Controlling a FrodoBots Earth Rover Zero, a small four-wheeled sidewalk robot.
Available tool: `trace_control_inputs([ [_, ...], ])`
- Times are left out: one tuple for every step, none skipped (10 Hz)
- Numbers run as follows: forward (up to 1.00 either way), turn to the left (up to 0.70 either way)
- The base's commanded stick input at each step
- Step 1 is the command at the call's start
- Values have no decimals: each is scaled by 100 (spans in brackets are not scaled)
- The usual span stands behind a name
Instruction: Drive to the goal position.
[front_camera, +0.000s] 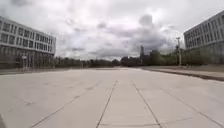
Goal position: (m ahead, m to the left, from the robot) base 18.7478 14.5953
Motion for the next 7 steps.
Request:
trace_control_inputs([
  [70,0],
  [70,0],
  [70,0],
  [70,0],
  [70,0],
  [70,0],
  [70,0],
])
